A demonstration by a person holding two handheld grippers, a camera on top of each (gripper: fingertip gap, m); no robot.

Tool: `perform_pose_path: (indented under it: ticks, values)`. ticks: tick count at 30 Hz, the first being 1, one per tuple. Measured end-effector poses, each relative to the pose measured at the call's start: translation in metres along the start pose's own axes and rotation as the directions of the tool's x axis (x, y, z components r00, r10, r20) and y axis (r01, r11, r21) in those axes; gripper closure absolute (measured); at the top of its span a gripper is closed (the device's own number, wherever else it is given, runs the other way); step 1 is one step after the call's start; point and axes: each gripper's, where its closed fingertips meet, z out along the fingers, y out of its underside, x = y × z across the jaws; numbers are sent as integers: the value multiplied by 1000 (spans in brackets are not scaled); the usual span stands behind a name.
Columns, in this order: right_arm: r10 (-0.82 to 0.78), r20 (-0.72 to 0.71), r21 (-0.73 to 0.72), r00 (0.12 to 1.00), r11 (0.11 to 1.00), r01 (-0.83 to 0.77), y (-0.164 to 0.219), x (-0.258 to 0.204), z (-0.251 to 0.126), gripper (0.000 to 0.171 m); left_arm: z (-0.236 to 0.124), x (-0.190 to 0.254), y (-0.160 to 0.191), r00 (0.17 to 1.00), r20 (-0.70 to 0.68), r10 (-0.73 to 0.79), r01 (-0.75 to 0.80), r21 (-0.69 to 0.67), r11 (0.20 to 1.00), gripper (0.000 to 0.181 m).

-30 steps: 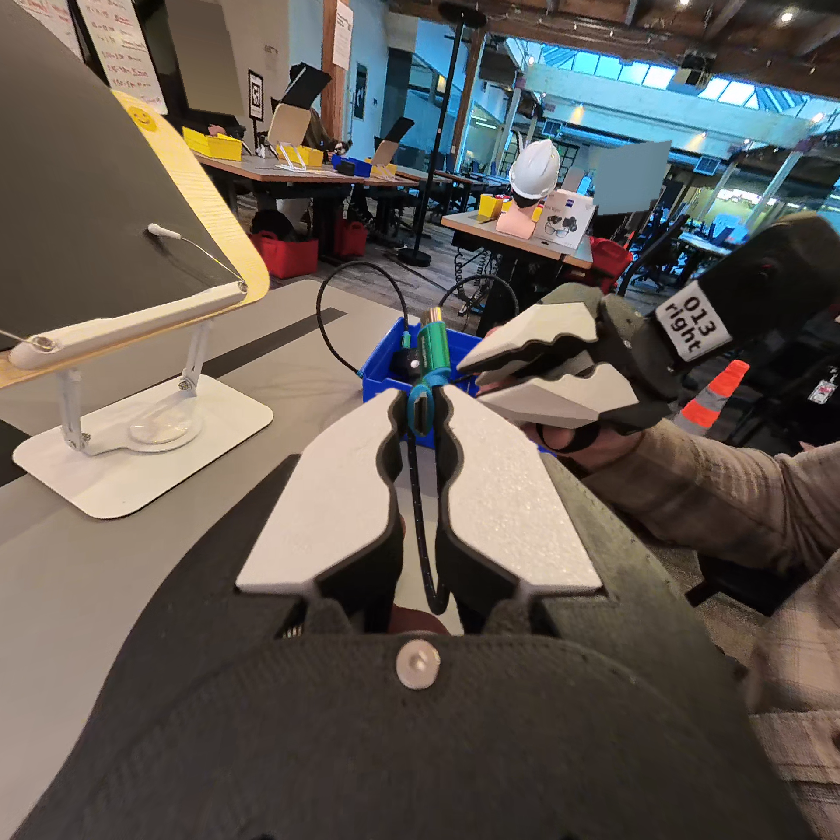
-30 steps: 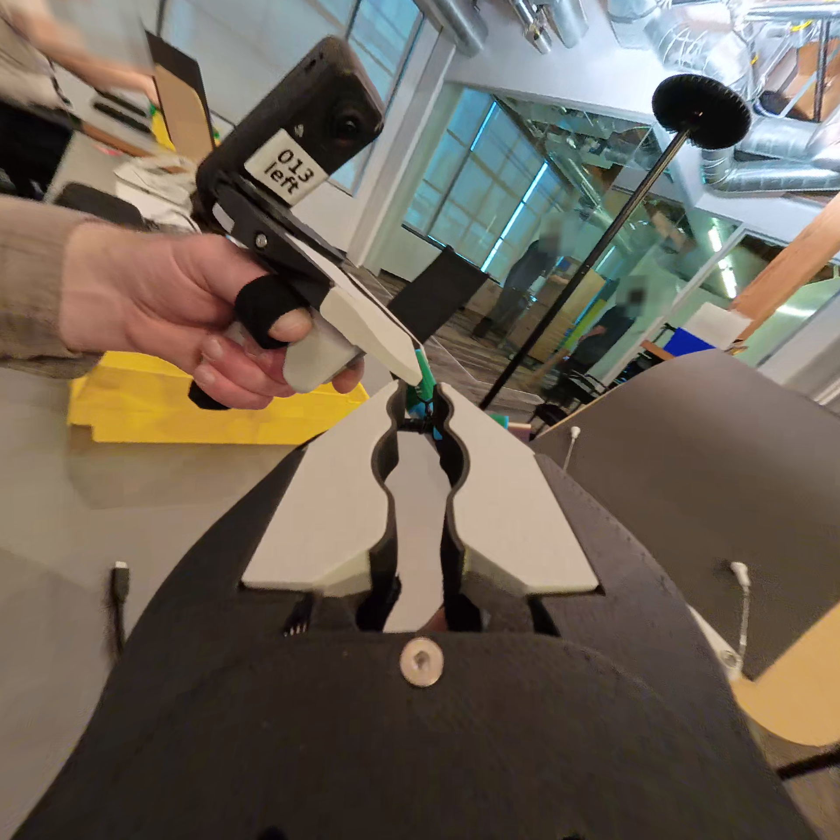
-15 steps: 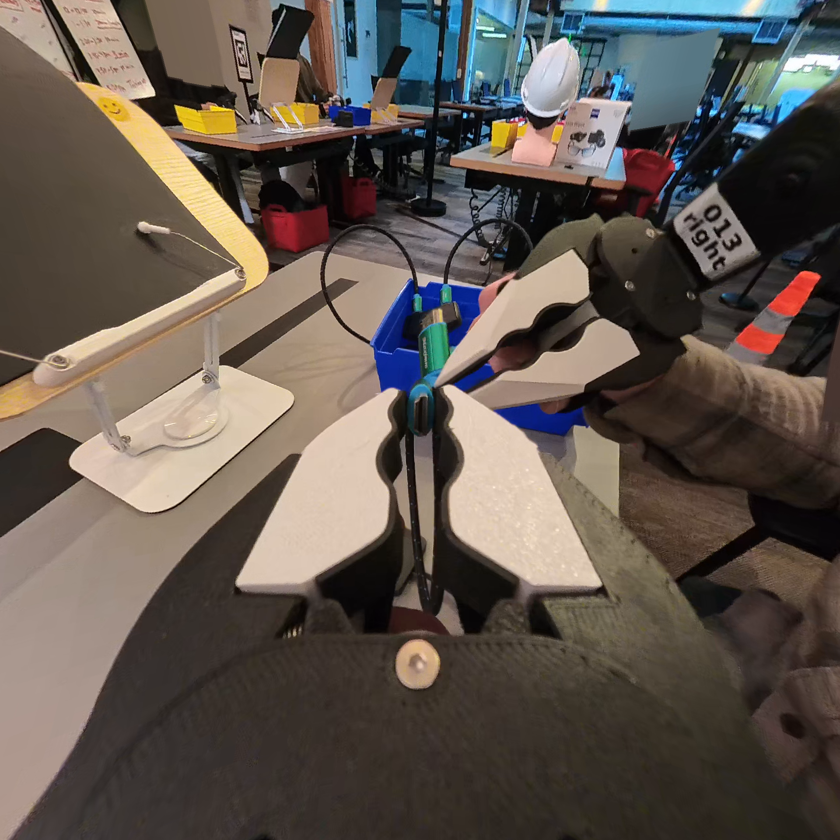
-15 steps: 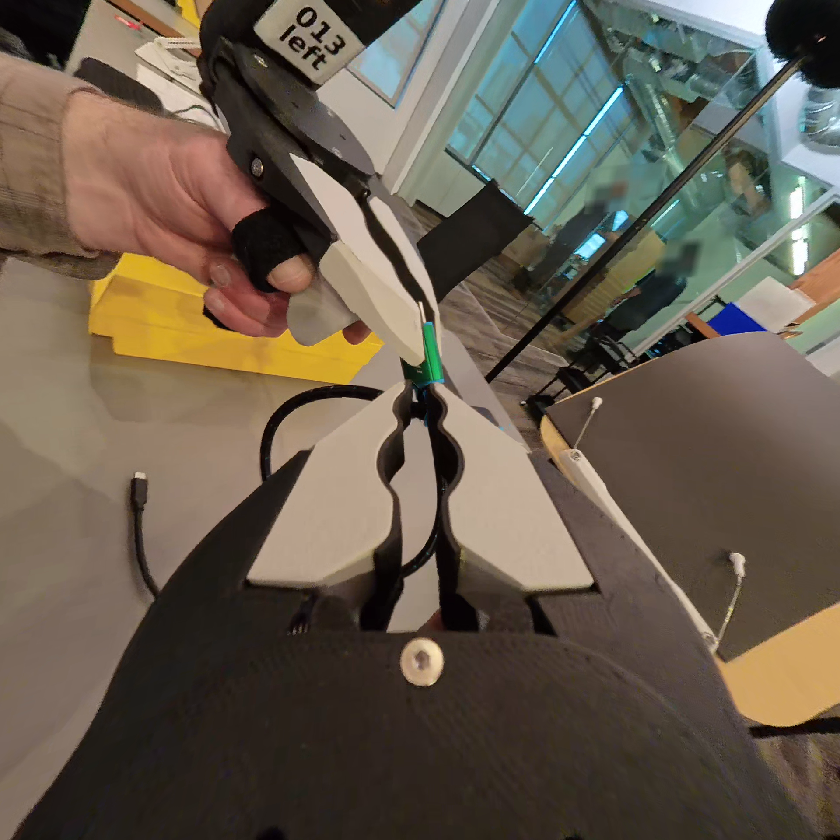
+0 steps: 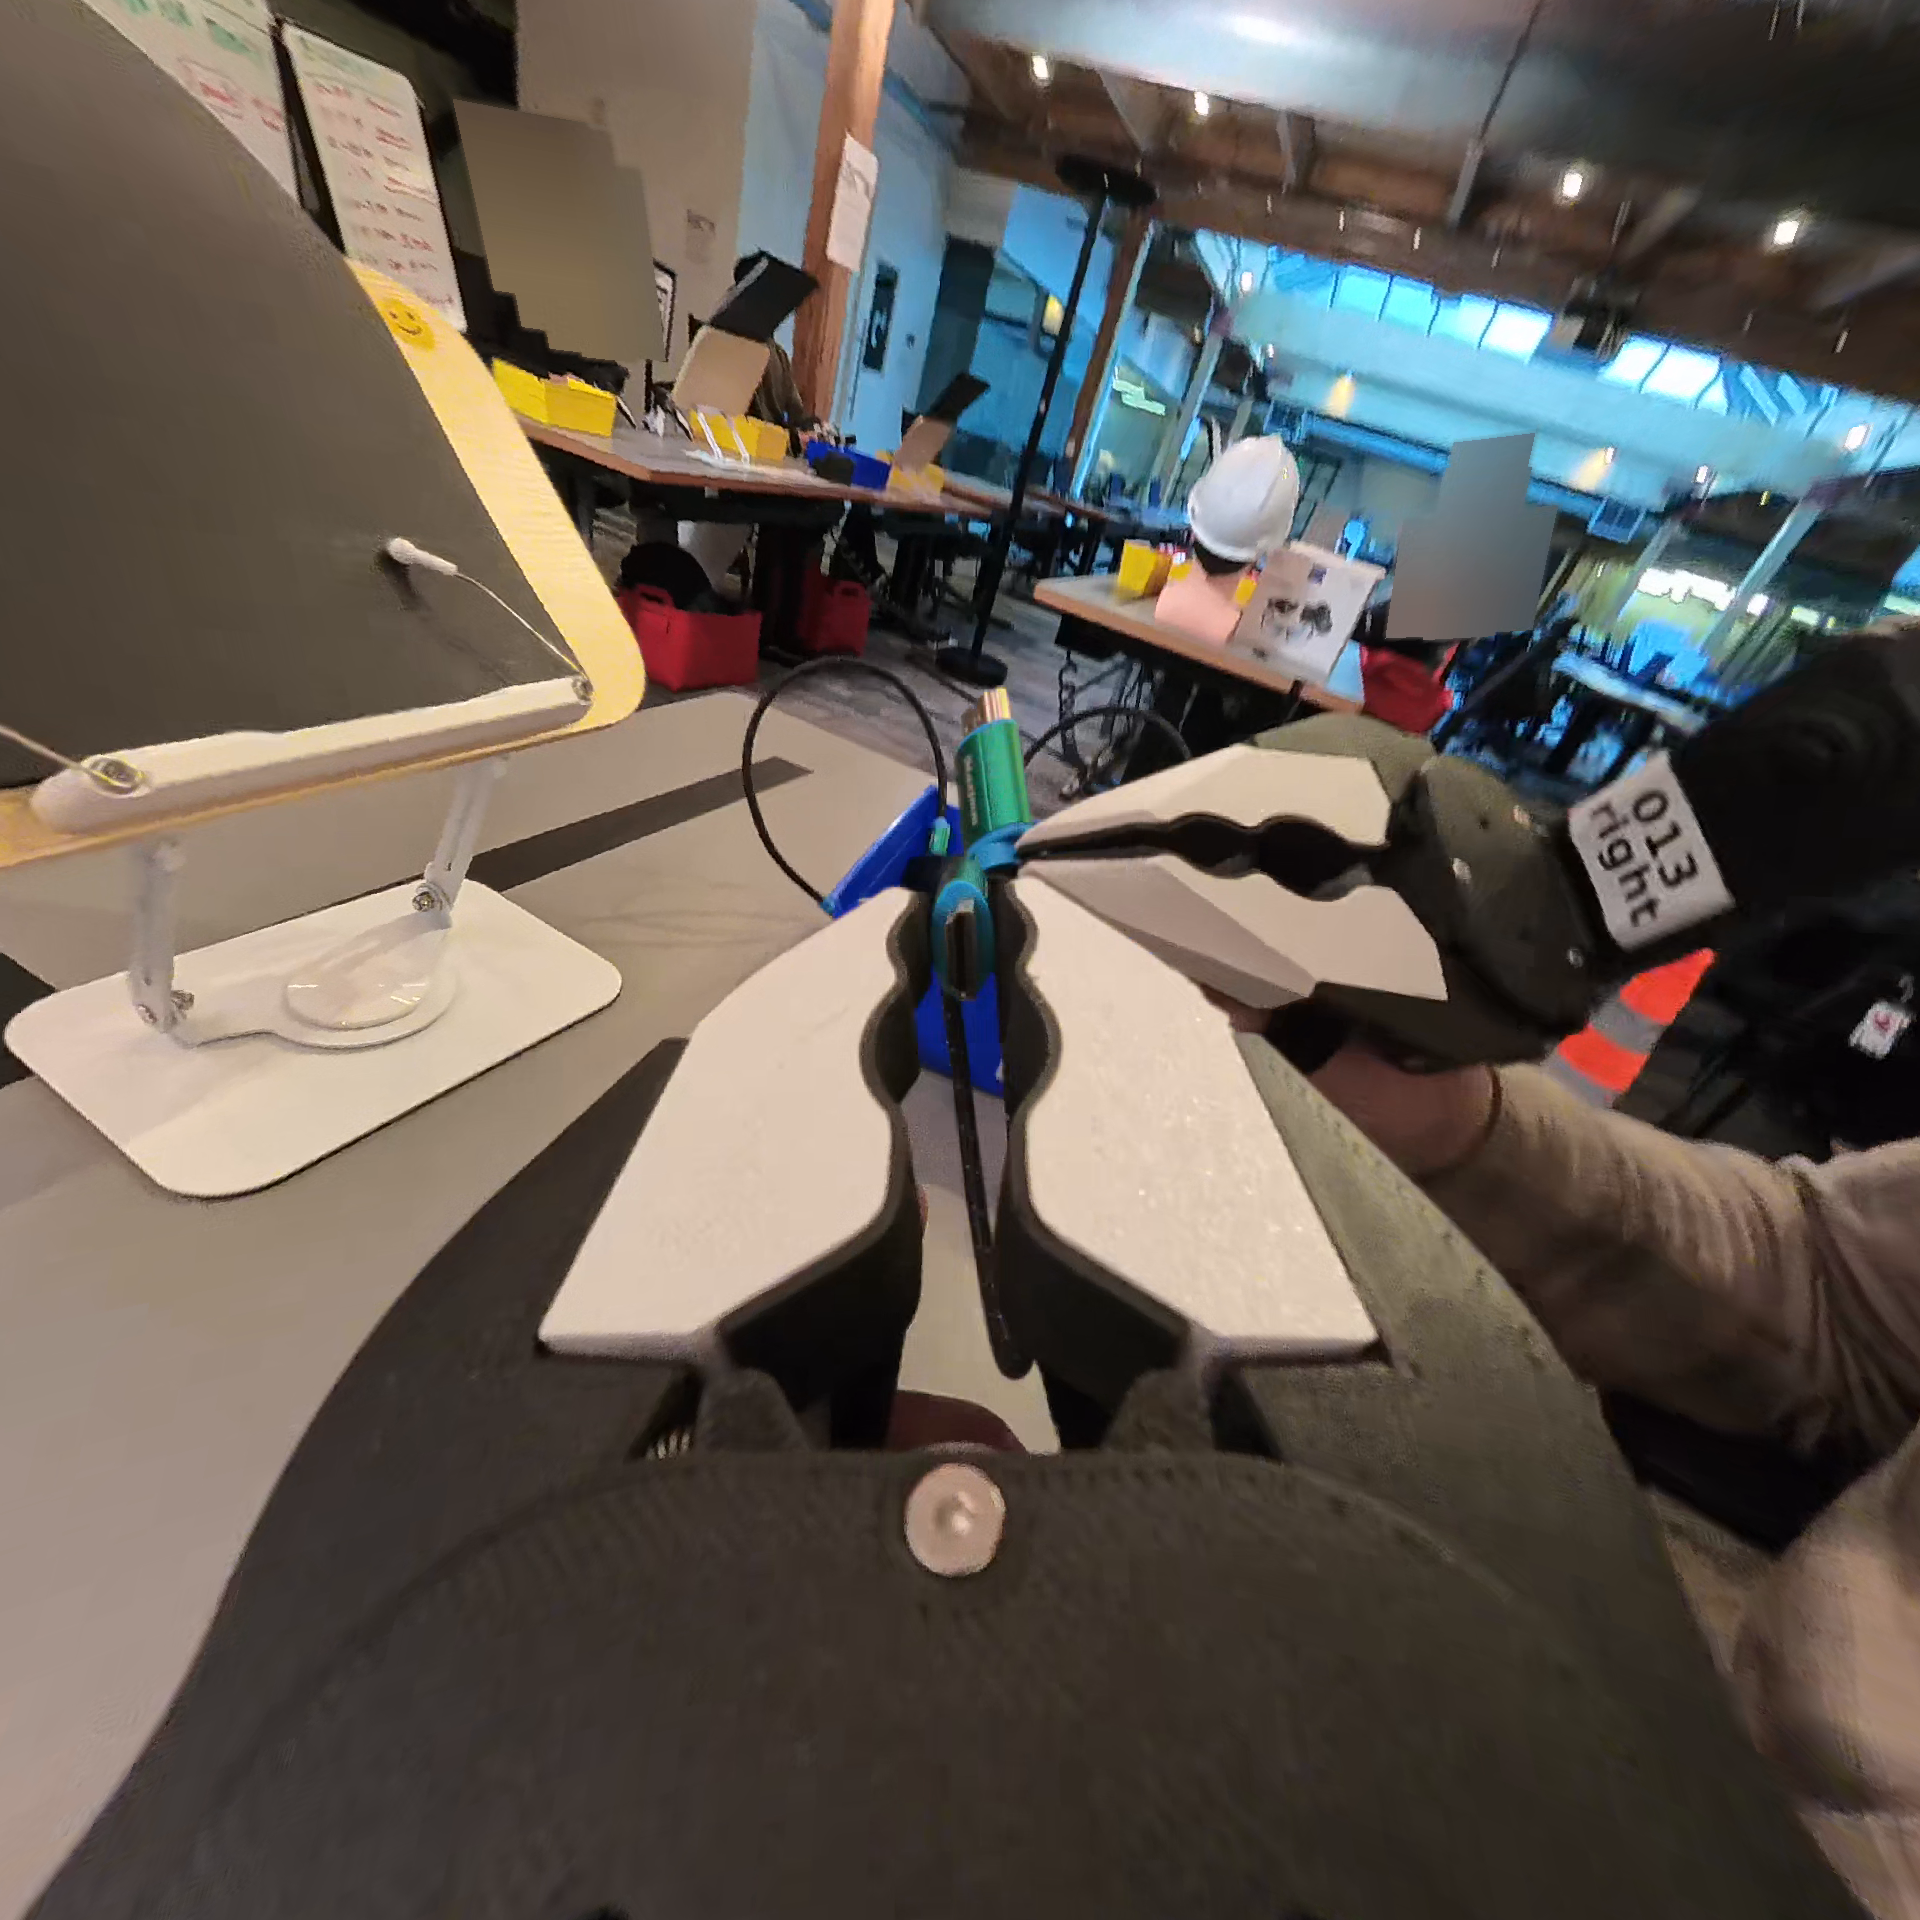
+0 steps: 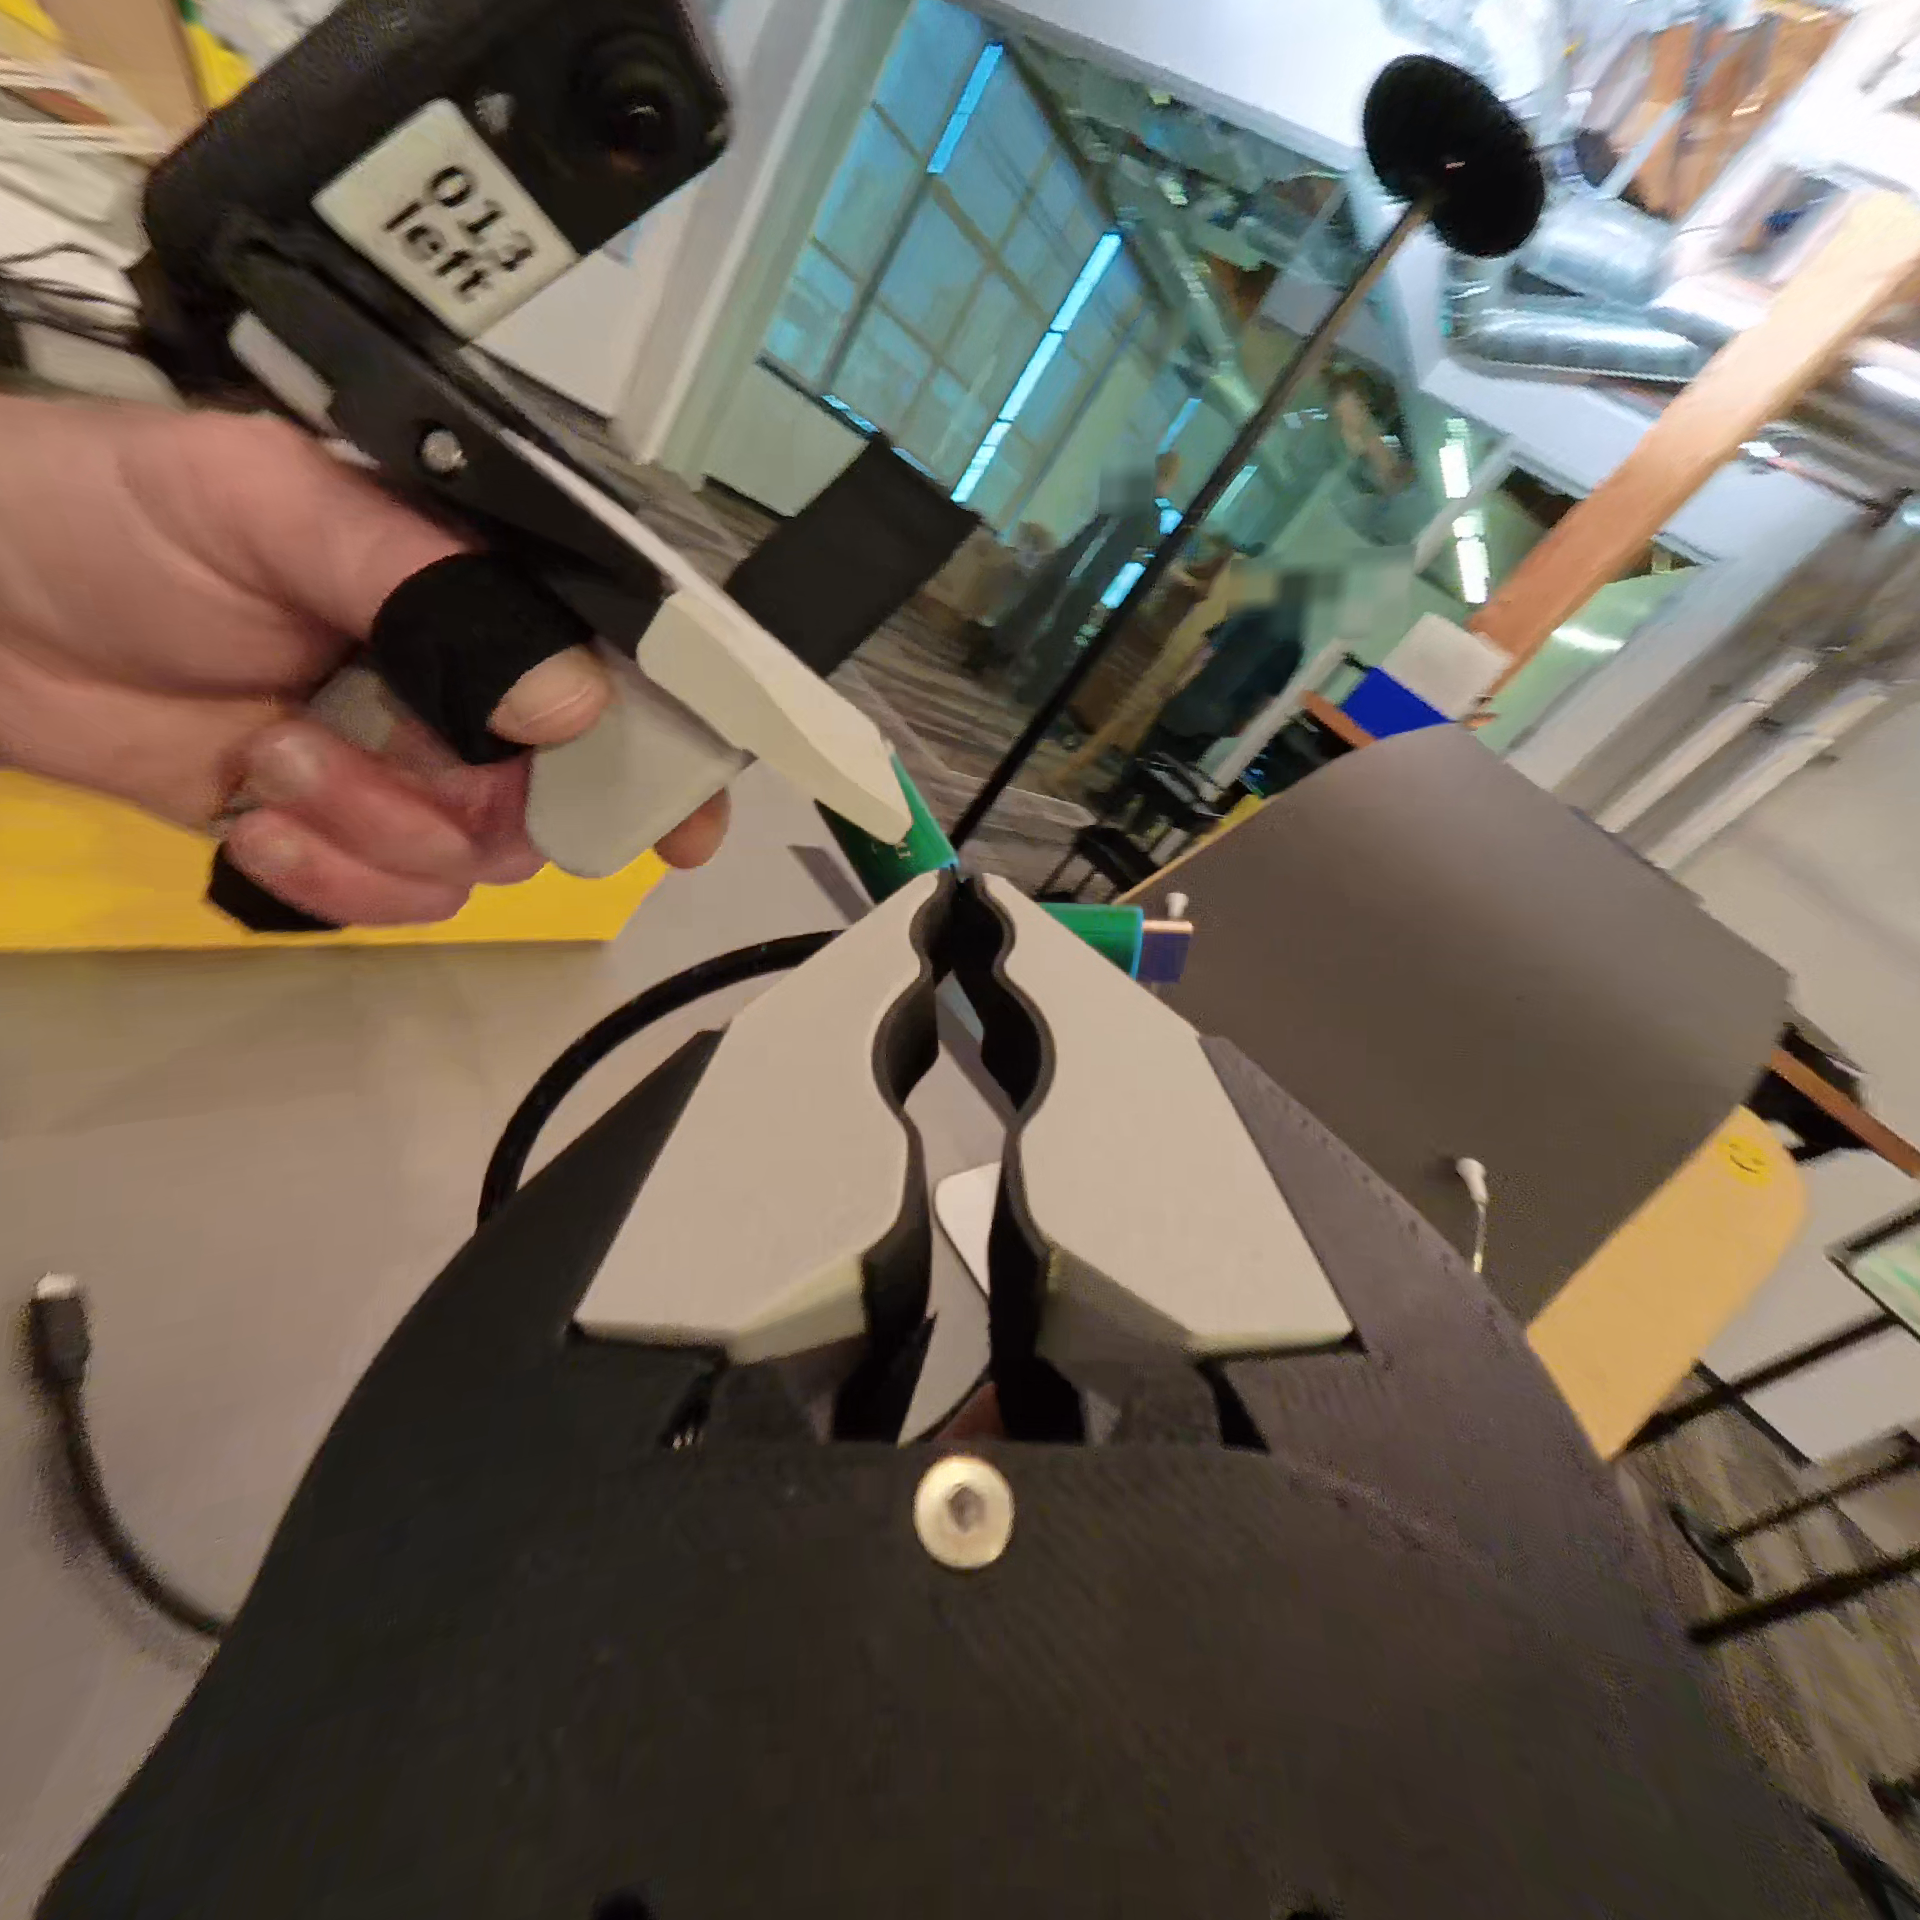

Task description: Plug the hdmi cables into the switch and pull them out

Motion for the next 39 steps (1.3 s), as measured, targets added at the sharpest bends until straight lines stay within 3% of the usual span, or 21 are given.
perform_pose_path:
  ticks: [3, 6, 8, 12, 15, 18, 22, 28, 31, 39]
  values:
    - [263, -26, 77, 964, 962, -261, -3, 6, 2, 171, 0, -1, -5, 999, 46, 18, -20, 46, 999, 171]
    - [601, 64, 160, 796, 781, -603, -6, 11, 3, 171, -1, -1, -9, 992, 109, 63, -71, 76, 995, 171]
    - [758, 142, 182, 637, 612, -769, -6, 13, 3, 171, -1, -1, -11, 984, 150, 93, -107, 88, 990, 170]
    - [897, 346, 182, 274, 222, -958, -11, 10, 2, 171, -4, 0, -17, 951, 245, 191, -221, 101, 970, 170]
    - [895, 399, 161, 201, 148, -976, -12, 4, 5, 171, -7, 1, -21, 888, 335, 316, -361, 80, 929, 170]
    - [868, 387, 167, 310, 265, -950, -11, 1, 7, 171, -8, 3, -23, 827, 380, 414, -462, 42, 886, 170]
    - [771, 310, 153, 556, 536, -830, -6, -1, 8, 171, -5, 2, -17, 828, 341, 445, -474, 2, 880, 170]
    - [392, 217, 89, 894, 904, -418, -3, -6, 2, 166, -4, -1, -14, 845, 277, 457, -456, -71, 887, 170]
    - [242, 186, 59, 952, 965, -256, 0, -7, 0, 163, -5, -2, -11, 854, 241, 461, -447, -115, 887, 170]
    - [39, 249, 23, 968, 999, -46, 3, -15, -9, 166, -2, 9, 3, 848, 122, 516, -481, -232, 845, 170]
